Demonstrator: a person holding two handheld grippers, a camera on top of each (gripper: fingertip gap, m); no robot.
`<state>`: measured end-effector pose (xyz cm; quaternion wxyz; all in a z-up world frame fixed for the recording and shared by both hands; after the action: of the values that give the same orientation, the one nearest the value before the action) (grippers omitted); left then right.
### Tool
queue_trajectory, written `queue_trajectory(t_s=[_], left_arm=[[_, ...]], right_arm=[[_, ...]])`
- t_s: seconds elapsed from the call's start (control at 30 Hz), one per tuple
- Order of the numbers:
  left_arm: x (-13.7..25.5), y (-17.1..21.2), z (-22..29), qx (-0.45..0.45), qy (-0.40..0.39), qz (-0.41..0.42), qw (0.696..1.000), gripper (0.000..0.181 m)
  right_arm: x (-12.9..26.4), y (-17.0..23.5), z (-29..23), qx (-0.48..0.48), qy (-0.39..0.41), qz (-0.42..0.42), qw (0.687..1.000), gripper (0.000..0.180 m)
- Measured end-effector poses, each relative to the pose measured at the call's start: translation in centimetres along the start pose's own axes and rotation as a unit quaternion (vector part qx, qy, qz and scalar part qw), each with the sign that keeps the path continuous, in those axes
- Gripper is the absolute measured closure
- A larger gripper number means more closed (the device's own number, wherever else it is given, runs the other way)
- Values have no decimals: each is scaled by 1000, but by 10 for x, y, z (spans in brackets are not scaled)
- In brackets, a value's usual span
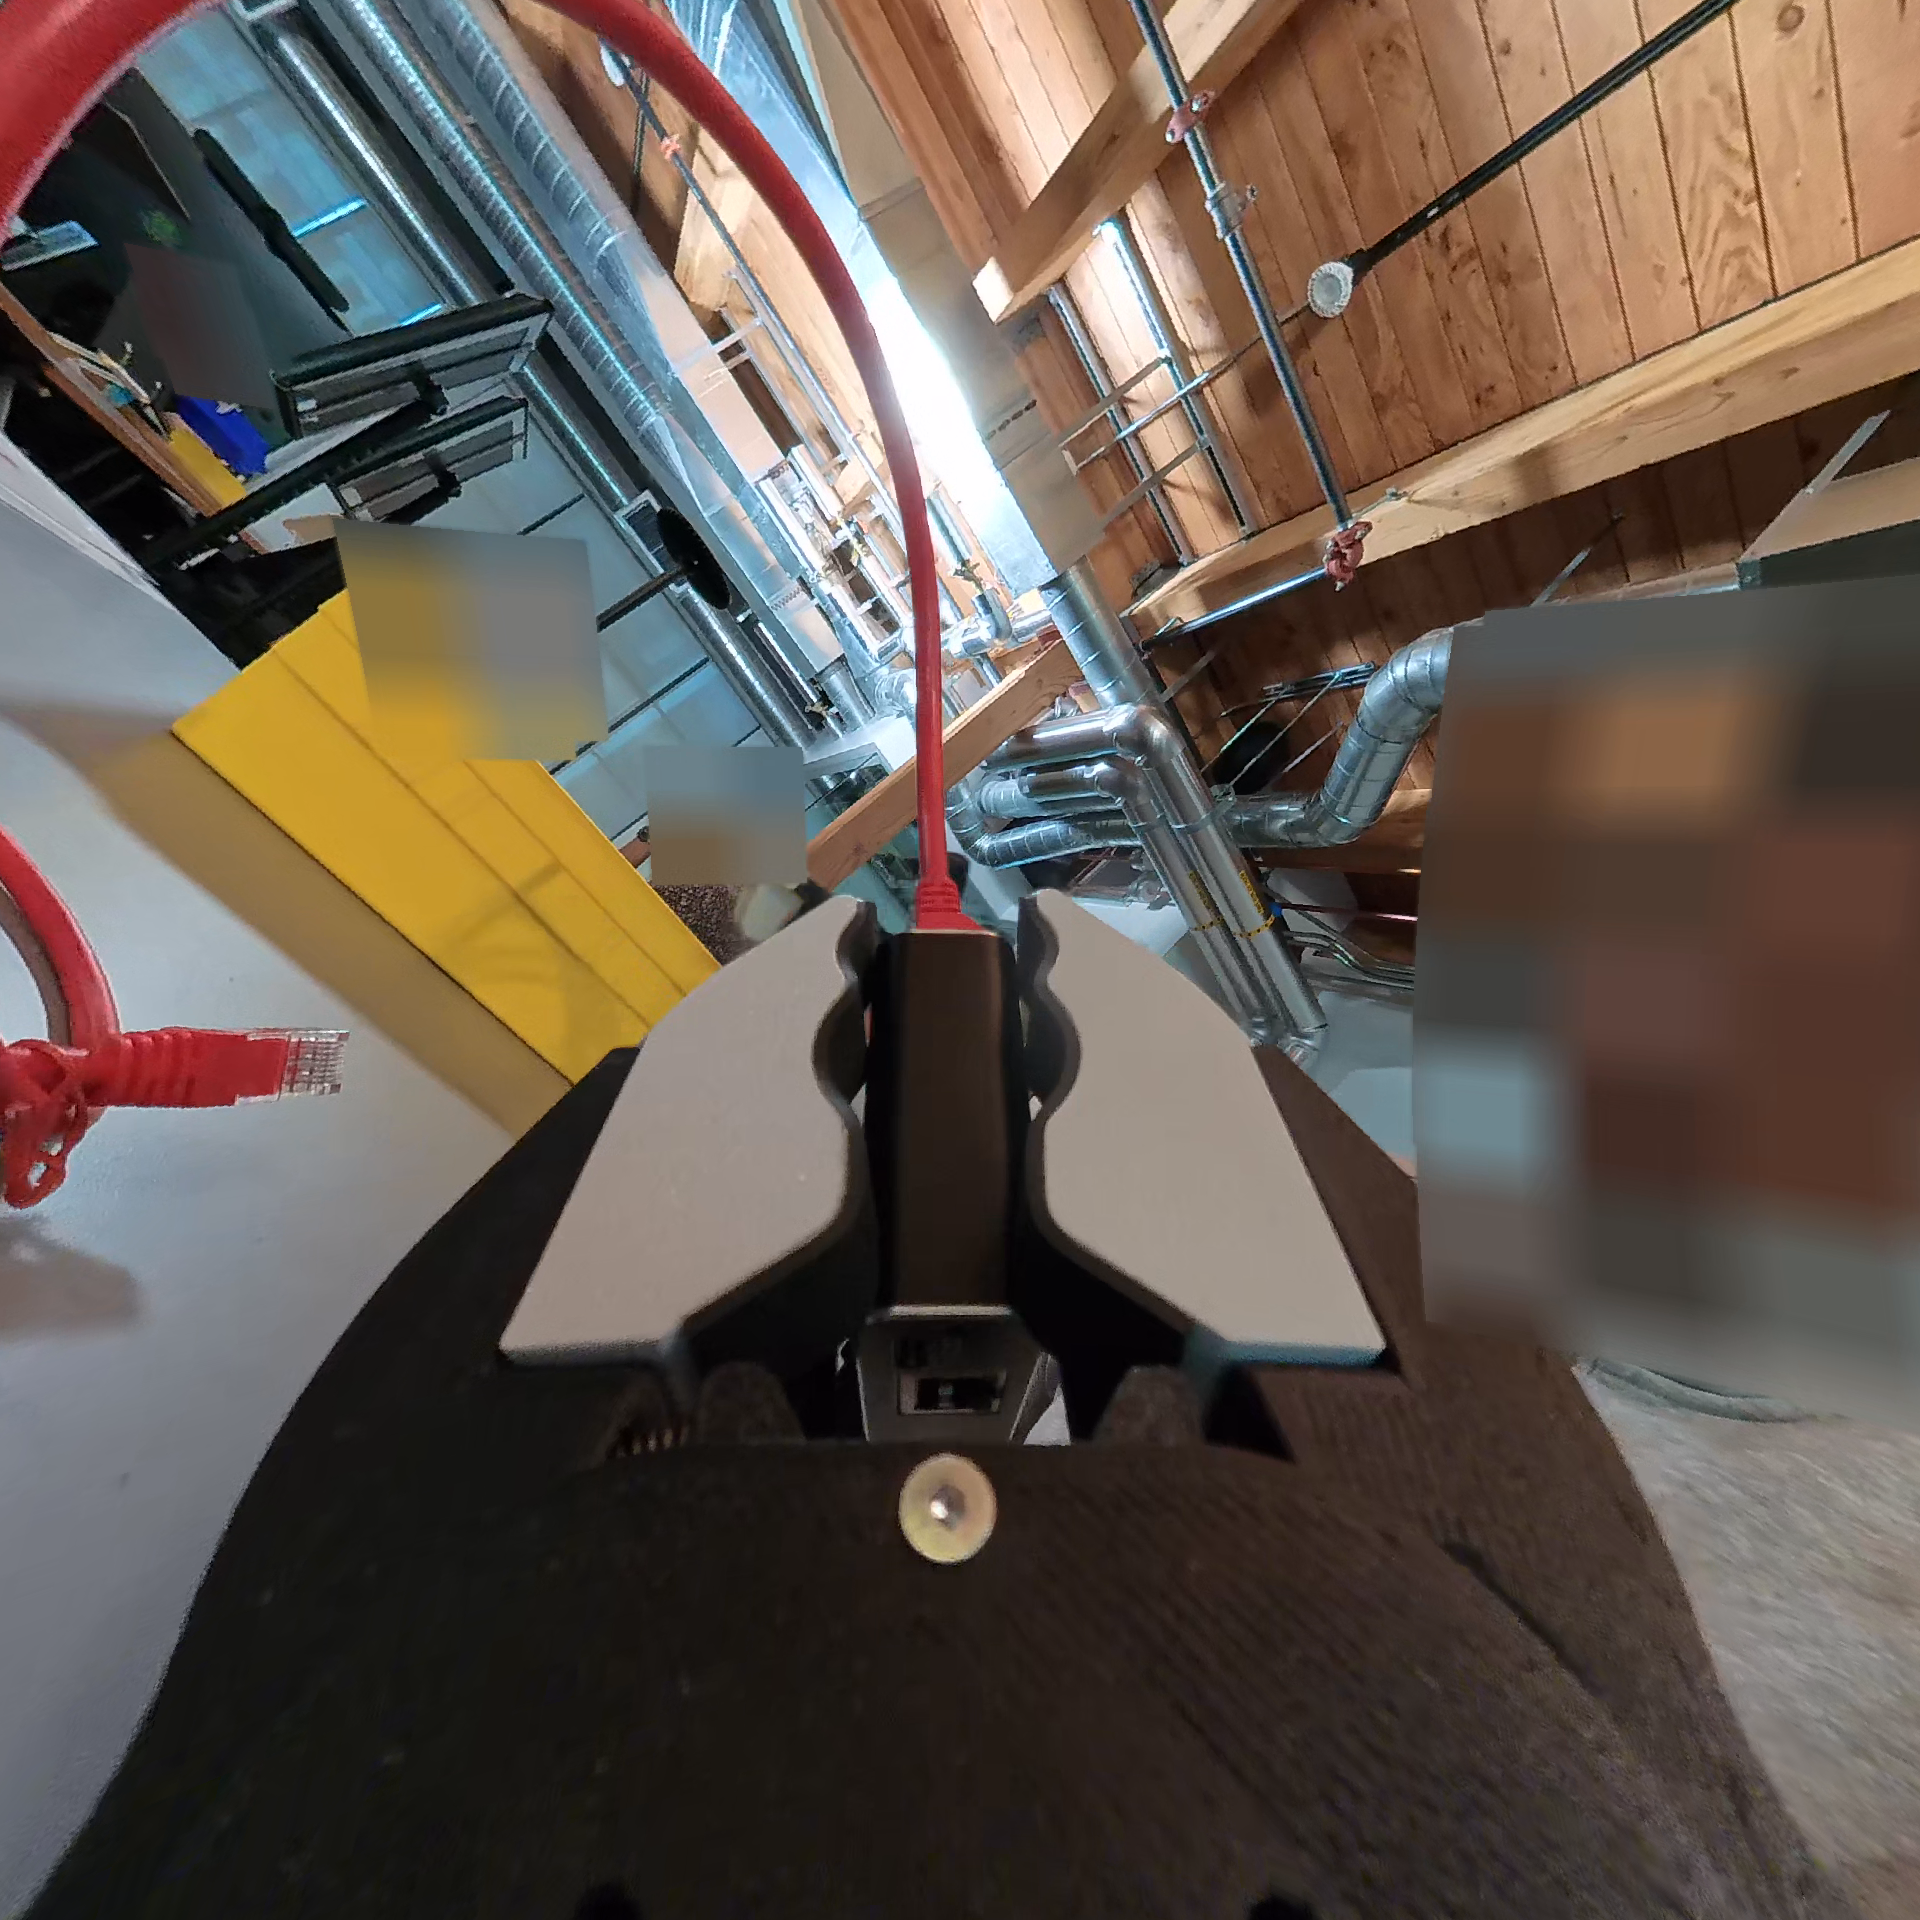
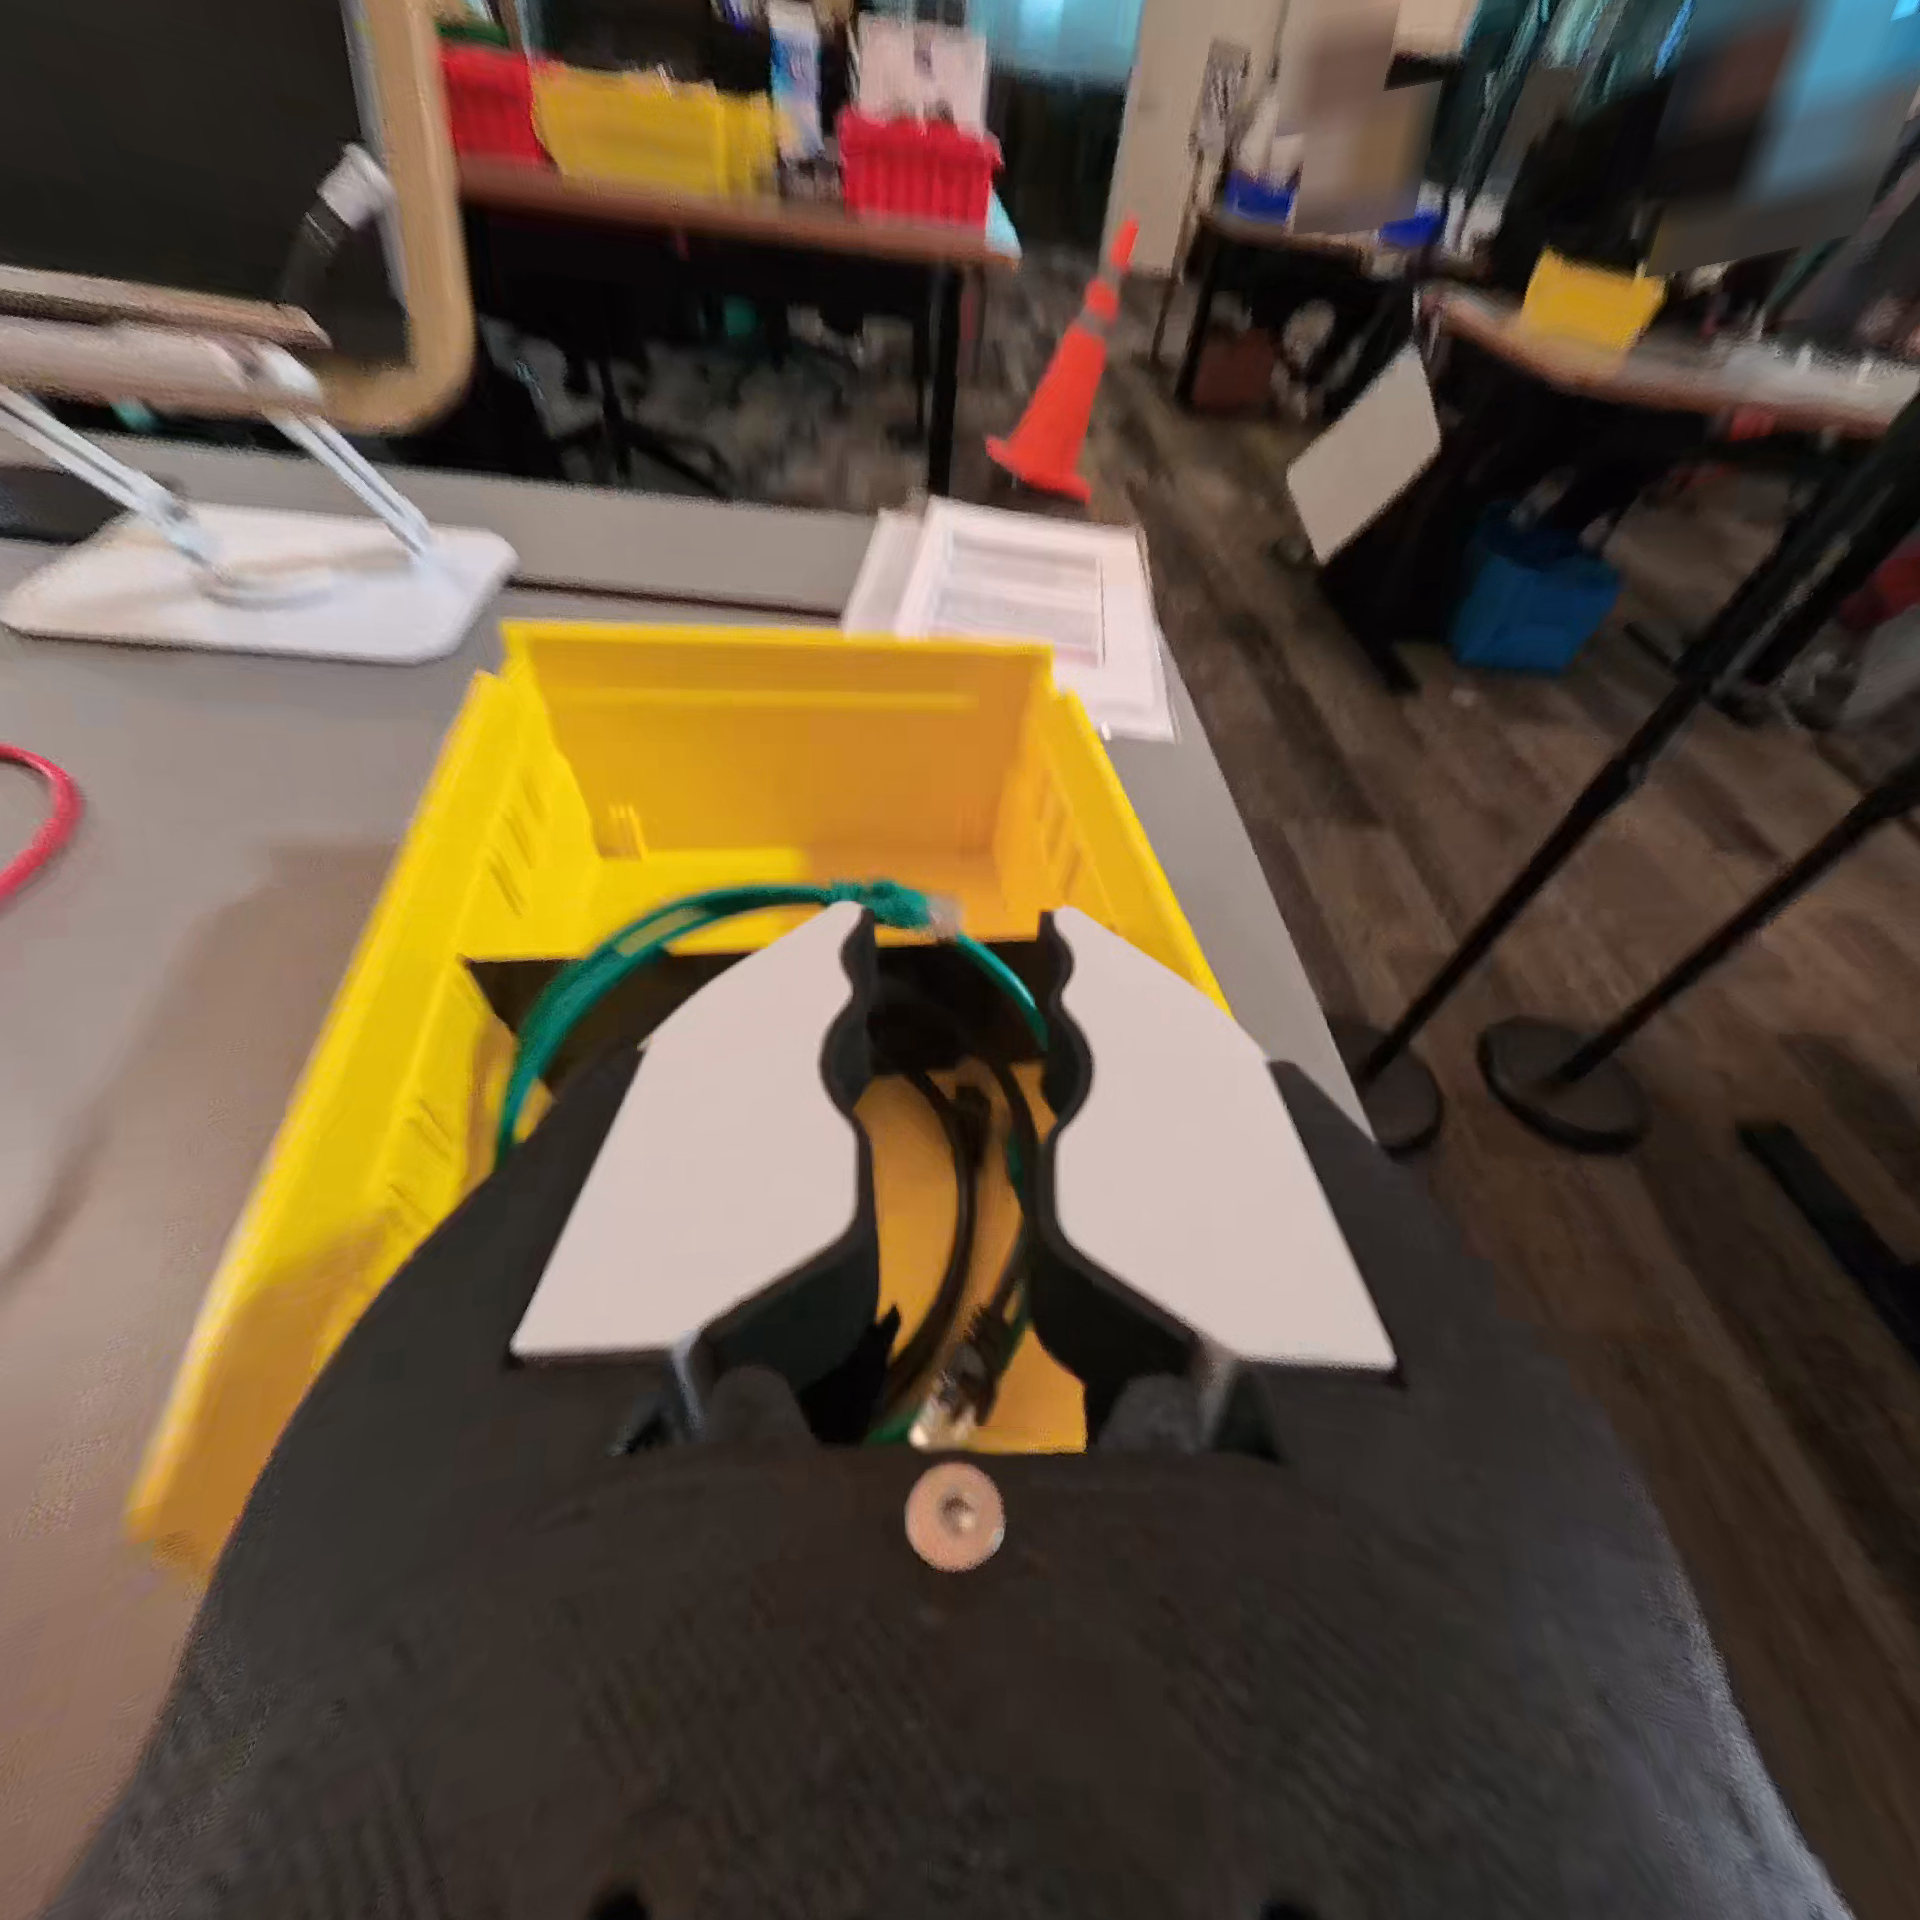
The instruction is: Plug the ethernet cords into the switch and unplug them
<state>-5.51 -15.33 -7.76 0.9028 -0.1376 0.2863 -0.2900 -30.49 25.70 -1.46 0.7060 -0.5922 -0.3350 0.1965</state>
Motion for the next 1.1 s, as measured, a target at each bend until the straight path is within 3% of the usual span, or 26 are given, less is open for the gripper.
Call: queue_trajectory(t_s=[0.03,0.17,0.27,0.43,0.53,0.63,0.73,0.87,0.93,1.1], left_arm=[[-1,1,0,-3,-3,-4,1000,155],[-6,7,-1,-25,-22,-27,999,155],[-11,15,-2,-61,-51,-55,995,155],[-22,36,-3,-128,-88,-124,980,155],[-28,50,-2,-159,-96,-169,968,155],[-32,60,0,-170,-89,-194,962,155],[-37,68,1,-154,-77,-203,964,155],[-43,80,-1,-140,-80,-234,959,155],[-44,84,-2,-125,-80,-245,958,156],[-43,83,-4,-99,-74,-245,962,140]], right_arm=[[3,-10,-10,8,-18,28,999,152],[5,-43,-76,29,-117,106,987,157],[-1,-51,-145,54,-211,118,969,158],[-7,-25,-268,100,-363,92,922,159],[-16,6,-316,109,-402,37,908,152],[-28,29,-335,67,-432,-20,899,137],[-29,37,-345,-55,-514,-40,855,131],[-31,30,-335,-159,-551,-8,819,148],[-32,32,-330,-176,-571,-18,802,174],[-33,27,-318,-266,-599,0,755,177]])
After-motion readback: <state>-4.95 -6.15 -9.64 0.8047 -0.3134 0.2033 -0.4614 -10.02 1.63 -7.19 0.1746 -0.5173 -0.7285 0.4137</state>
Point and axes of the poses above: each gripper's, where its closed fingertips meet, x back along the fingers, y out of its underside, z = x × y across the jaws, the point moved 4 cm from there along x, back along the fingers, and after that the axes turned 10 degrees about -y, right-handed, at the moved point
